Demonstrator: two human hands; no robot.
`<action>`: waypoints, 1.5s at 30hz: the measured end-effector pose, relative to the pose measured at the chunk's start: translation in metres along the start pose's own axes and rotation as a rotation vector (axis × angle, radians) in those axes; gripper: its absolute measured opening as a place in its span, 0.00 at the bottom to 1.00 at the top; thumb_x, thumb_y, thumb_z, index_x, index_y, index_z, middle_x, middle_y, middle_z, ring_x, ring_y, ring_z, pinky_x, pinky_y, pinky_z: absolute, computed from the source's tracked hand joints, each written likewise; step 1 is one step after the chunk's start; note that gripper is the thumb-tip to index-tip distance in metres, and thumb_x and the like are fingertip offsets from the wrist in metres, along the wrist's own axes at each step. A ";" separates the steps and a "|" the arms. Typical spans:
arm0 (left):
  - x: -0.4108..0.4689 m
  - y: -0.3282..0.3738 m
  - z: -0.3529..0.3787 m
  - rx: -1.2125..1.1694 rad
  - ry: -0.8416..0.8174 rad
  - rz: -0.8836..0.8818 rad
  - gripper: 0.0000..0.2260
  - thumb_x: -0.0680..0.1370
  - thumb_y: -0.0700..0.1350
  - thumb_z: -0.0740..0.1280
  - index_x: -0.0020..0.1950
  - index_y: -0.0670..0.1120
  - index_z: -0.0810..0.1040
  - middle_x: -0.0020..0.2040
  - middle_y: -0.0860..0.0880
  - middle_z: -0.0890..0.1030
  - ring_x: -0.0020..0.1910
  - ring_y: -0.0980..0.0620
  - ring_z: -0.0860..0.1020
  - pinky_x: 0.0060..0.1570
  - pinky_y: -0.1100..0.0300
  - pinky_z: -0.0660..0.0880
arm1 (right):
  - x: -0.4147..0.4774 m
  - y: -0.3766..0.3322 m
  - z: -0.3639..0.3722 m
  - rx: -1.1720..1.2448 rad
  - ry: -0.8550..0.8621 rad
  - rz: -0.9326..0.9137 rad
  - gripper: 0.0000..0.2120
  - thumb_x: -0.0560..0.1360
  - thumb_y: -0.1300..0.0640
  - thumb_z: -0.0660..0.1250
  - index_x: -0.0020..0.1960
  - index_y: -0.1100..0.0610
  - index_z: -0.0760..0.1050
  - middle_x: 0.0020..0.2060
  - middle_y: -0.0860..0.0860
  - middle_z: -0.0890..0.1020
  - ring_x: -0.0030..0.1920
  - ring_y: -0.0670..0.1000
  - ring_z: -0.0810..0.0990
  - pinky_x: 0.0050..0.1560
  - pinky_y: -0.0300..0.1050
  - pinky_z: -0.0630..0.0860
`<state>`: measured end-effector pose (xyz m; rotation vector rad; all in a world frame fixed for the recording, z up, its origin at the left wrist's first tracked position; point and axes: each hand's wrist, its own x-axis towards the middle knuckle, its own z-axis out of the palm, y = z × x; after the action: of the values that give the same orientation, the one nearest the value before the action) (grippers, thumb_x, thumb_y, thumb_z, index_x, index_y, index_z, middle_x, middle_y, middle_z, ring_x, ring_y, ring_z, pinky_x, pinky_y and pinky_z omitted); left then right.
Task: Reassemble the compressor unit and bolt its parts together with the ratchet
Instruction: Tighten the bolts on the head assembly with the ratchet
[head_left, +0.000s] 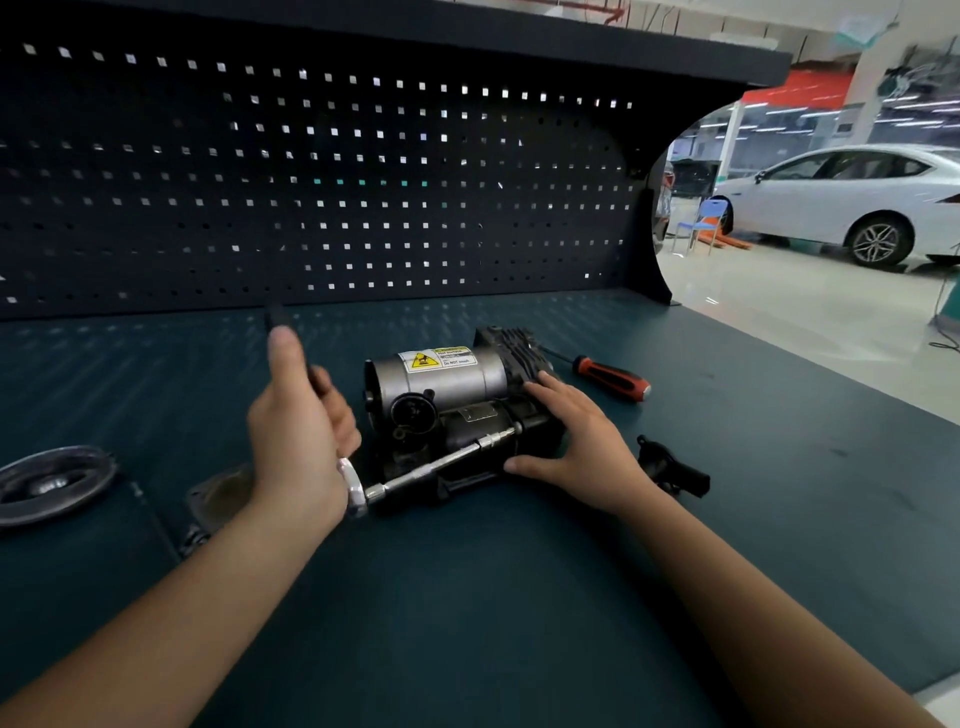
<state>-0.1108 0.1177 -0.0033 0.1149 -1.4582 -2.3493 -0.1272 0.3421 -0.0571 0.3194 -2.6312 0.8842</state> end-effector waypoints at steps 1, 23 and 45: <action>0.008 -0.001 -0.003 -0.053 0.082 -0.139 0.21 0.78 0.61 0.57 0.32 0.49 0.63 0.19 0.56 0.58 0.17 0.58 0.55 0.17 0.67 0.53 | 0.000 0.000 0.000 0.000 -0.001 -0.003 0.42 0.65 0.46 0.76 0.73 0.48 0.60 0.75 0.44 0.57 0.75 0.46 0.52 0.72 0.43 0.52; -0.003 0.006 0.002 0.014 -0.062 0.057 0.21 0.79 0.59 0.54 0.31 0.48 0.61 0.18 0.55 0.59 0.17 0.59 0.55 0.18 0.68 0.52 | 0.000 -0.003 -0.001 -0.016 -0.020 0.085 0.51 0.63 0.45 0.77 0.76 0.54 0.50 0.76 0.47 0.51 0.75 0.45 0.50 0.70 0.39 0.51; -0.023 0.015 0.005 0.166 -0.366 0.403 0.15 0.68 0.57 0.57 0.25 0.50 0.63 0.18 0.57 0.61 0.19 0.60 0.57 0.21 0.69 0.54 | -0.002 -0.001 -0.012 0.013 -0.092 0.128 0.48 0.64 0.46 0.76 0.76 0.55 0.55 0.76 0.46 0.52 0.75 0.46 0.49 0.71 0.40 0.49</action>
<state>-0.0871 0.1245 0.0091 -0.5423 -1.6550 -1.9862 -0.1222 0.3488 -0.0486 0.2011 -2.7576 0.9491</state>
